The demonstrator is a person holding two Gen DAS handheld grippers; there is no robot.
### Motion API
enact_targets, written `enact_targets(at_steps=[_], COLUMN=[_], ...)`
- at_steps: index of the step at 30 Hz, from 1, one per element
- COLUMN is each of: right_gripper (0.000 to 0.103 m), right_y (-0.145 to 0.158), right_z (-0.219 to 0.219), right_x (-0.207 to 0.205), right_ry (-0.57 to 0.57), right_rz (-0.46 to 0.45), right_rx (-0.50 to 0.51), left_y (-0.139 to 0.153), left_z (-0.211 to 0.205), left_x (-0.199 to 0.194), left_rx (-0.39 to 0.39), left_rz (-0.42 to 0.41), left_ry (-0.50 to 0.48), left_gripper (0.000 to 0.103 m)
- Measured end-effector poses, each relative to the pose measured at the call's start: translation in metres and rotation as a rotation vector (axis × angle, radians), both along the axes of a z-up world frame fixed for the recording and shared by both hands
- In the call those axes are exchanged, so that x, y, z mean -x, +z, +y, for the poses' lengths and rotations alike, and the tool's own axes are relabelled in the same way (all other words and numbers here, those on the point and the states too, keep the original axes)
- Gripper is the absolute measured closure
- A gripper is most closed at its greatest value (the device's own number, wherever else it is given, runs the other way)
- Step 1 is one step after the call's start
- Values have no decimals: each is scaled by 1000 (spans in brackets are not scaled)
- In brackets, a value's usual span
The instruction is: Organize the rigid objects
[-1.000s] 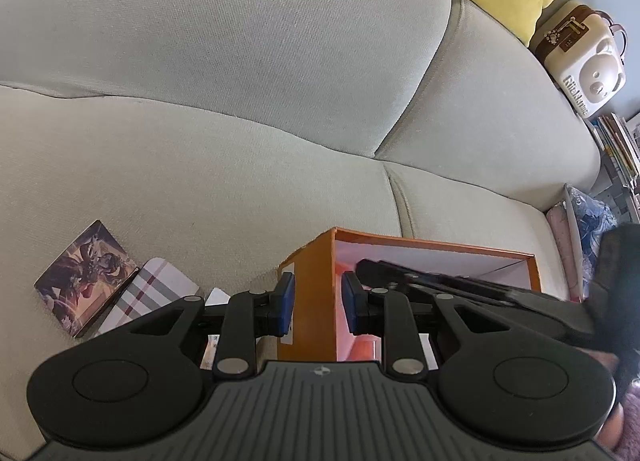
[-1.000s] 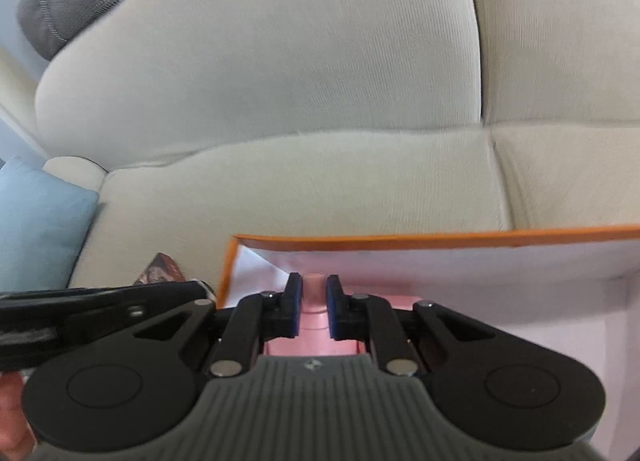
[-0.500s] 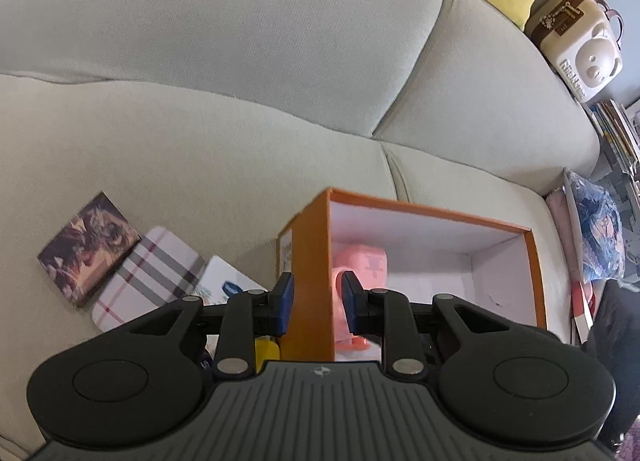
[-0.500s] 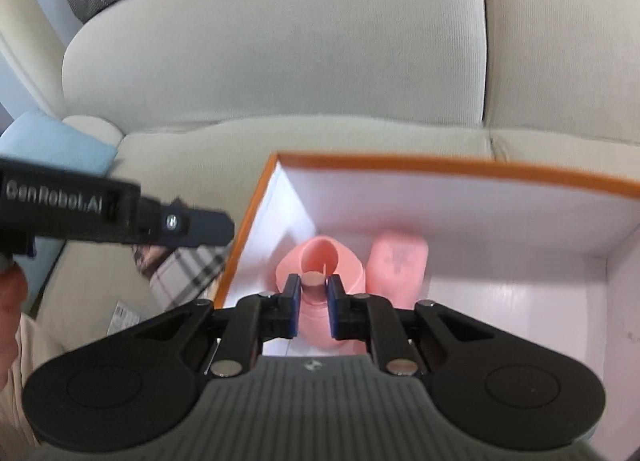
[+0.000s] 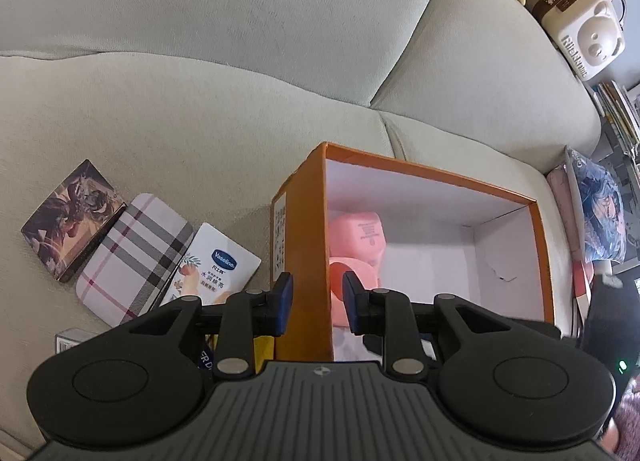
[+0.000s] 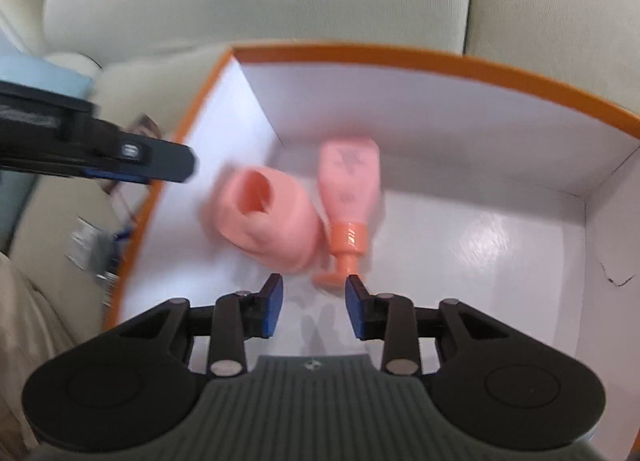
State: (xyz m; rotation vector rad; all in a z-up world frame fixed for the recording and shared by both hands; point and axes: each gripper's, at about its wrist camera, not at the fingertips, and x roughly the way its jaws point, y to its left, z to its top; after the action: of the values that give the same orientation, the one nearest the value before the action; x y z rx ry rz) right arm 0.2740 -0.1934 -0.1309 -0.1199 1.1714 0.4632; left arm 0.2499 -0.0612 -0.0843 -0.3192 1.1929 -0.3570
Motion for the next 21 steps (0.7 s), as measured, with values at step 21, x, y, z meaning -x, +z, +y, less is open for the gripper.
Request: enact_targets(at_steps=[21], right_gripper=[78], right_y=[28], right_z=[7], right_x=[-15], right_ry=[-13], right_rz=[-72], right_rx=[13], left_y=[7], left_z=[-6], left_x=[1], left_rx=[-25], left_rz=[-56], left_ry=[-2], left_gripper=[73])
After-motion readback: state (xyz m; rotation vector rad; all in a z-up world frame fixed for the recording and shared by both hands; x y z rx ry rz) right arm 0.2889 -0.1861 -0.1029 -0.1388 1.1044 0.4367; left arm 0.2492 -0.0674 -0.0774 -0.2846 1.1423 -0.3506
